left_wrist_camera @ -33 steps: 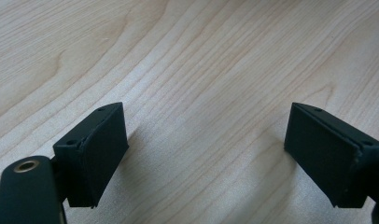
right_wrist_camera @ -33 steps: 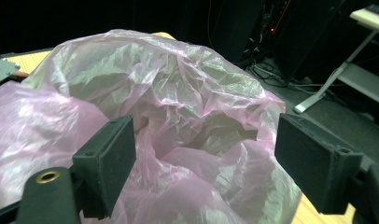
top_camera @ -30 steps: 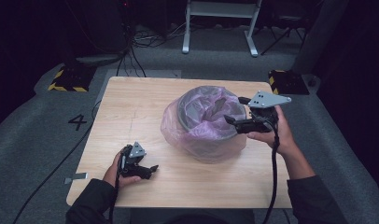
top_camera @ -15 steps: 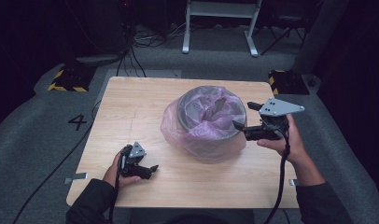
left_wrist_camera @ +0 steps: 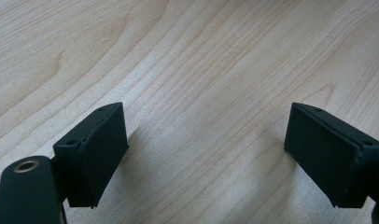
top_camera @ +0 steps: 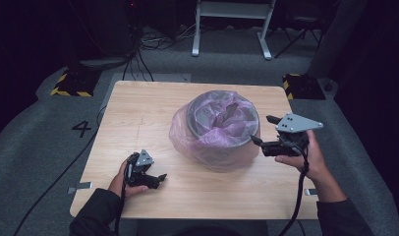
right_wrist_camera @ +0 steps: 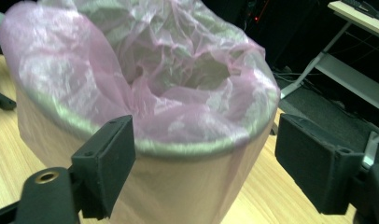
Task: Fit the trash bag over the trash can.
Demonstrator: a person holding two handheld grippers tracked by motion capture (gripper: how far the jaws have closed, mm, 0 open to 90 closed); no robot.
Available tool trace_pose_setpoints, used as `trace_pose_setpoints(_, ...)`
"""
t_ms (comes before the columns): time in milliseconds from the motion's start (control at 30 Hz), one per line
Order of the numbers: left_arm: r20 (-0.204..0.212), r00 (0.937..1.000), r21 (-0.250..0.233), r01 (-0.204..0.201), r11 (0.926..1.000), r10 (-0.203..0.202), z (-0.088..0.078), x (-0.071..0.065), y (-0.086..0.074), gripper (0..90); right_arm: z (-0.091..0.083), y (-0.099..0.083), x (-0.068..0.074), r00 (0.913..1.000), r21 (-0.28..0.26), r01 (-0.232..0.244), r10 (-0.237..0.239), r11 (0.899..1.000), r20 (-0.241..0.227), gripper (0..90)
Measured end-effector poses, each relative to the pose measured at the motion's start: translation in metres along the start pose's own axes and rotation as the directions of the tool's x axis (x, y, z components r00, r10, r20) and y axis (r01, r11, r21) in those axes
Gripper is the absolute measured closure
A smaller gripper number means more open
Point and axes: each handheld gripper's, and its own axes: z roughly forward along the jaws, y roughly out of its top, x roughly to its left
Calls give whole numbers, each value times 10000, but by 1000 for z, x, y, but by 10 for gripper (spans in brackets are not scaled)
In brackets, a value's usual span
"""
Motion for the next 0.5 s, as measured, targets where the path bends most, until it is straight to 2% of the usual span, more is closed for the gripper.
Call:
trace_pose_setpoints(100, -1, 10000, 0, -2, 10000, 2, 0, 0, 0, 131, -1, -5, 0, 9999, 221, 58, -61, 9997, 134, 205)
trace_pose_setpoints(267, 3, 10000, 1, 0, 10000, 0, 0, 0, 0, 131, -5, -12, 0, 9998, 109, -86, 84, 9999, 166, 206)
trace_pose_setpoints(500, 2, 10000, -1, 0, 10000, 0, 0, 0, 0, 131, -10, -24, -2, 9996, 342, -28, 18, 9994, 289, 204)
